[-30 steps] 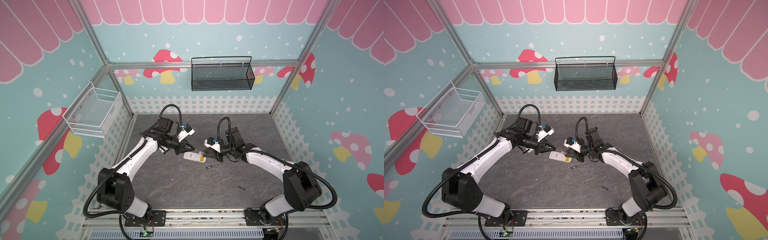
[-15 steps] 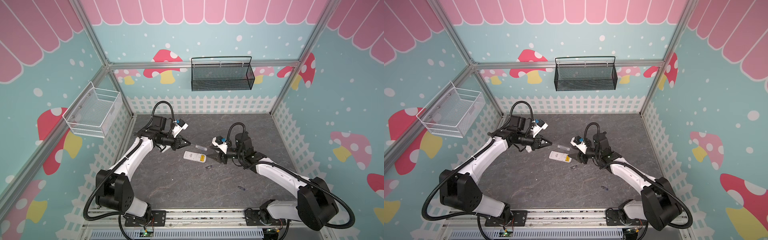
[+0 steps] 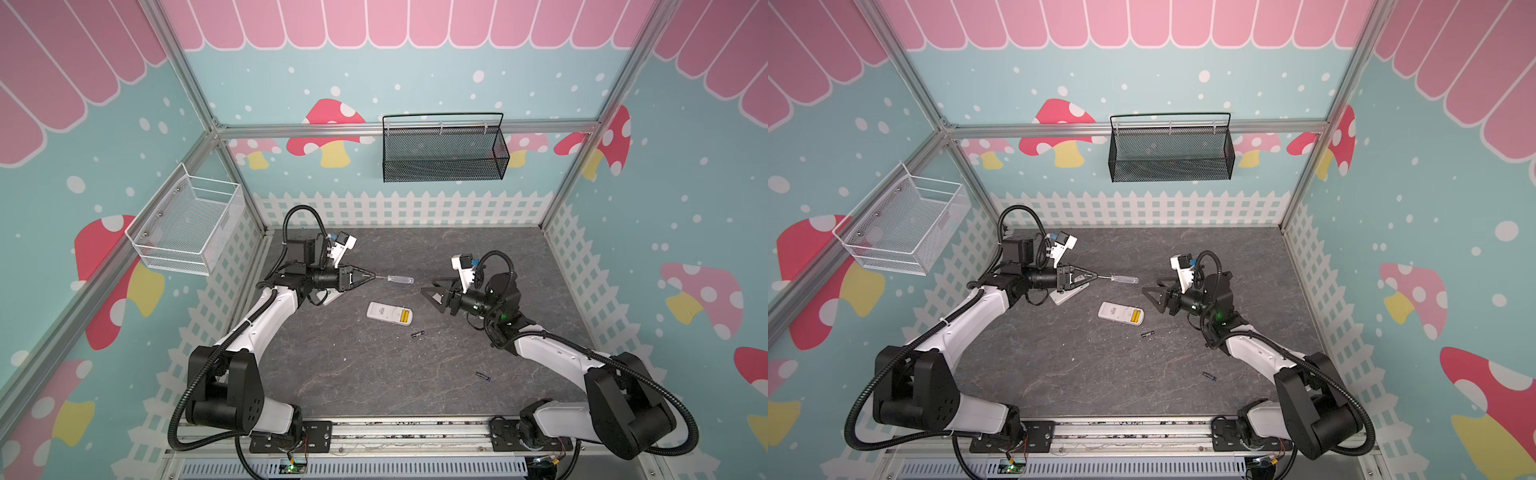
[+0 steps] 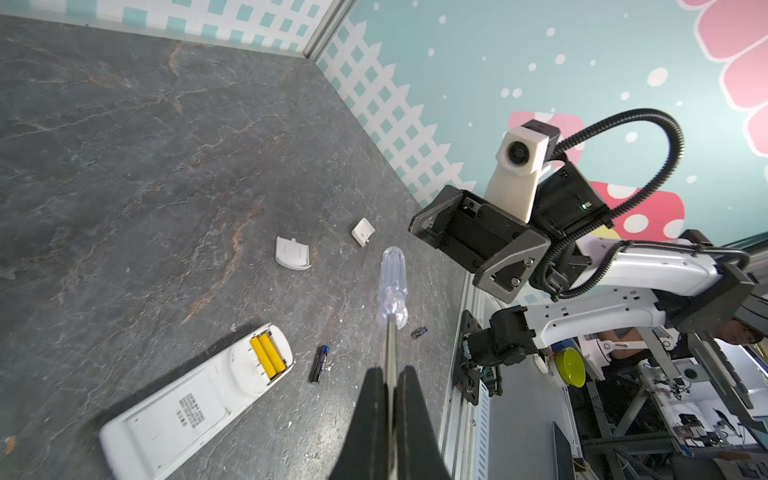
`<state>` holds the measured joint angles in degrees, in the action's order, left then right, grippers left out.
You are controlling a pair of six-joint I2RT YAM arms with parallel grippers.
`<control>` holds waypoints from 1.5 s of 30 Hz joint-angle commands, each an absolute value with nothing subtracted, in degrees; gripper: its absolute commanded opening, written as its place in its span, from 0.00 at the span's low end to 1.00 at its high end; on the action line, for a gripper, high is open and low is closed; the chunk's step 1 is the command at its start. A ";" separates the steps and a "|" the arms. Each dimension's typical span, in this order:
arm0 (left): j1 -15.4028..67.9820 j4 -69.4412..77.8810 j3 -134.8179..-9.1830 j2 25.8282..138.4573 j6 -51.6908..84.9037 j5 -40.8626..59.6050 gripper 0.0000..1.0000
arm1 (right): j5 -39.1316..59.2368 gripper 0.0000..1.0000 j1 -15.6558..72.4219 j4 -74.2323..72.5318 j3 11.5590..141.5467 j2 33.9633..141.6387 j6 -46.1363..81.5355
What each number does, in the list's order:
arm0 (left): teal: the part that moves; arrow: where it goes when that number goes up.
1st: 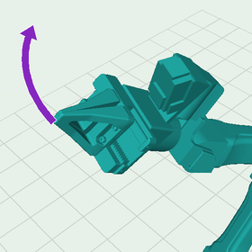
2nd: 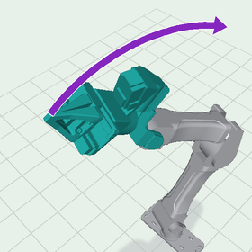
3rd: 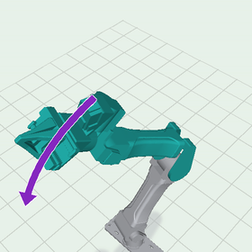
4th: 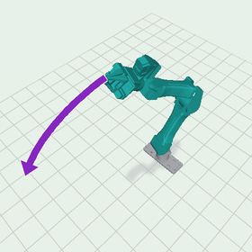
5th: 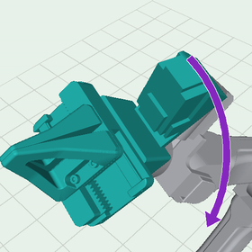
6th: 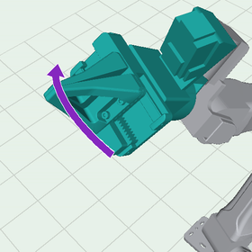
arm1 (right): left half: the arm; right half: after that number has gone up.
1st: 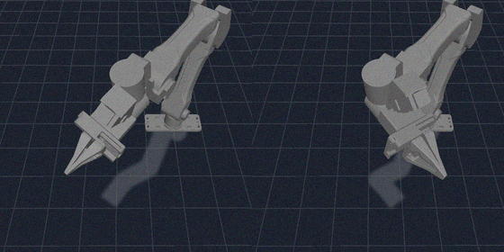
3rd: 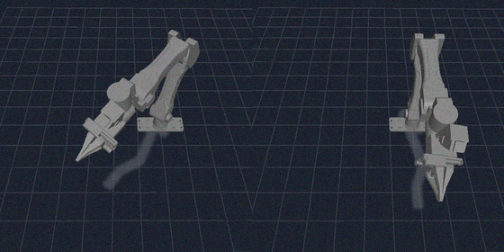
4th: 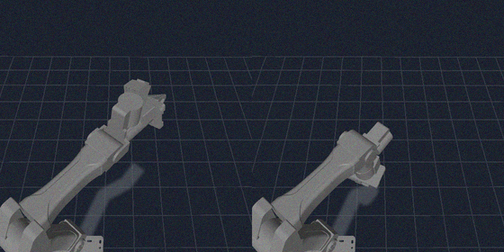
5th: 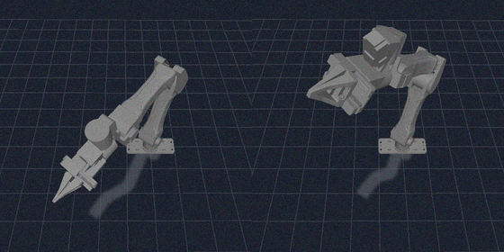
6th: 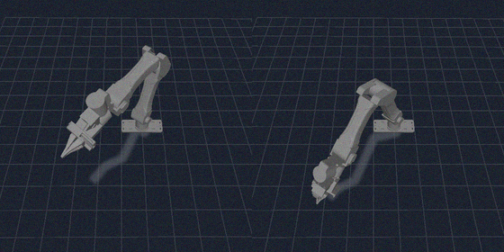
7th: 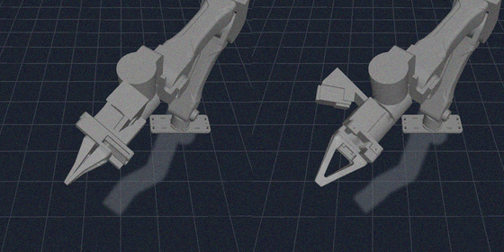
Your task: Unload the batteries from the remote control
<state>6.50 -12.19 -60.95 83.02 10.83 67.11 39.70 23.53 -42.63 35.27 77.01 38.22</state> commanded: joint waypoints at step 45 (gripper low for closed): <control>7.74 -8.06 -58.47 84.29 3.42 71.24 0.15 | 64.00 0.00 26.14 -84.45 55.08 110.41 85.78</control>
<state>7.49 -0.25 -56.58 83.74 11.07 72.62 64.34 25.98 -81.82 54.24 109.23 84.44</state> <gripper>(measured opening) 0.101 0.153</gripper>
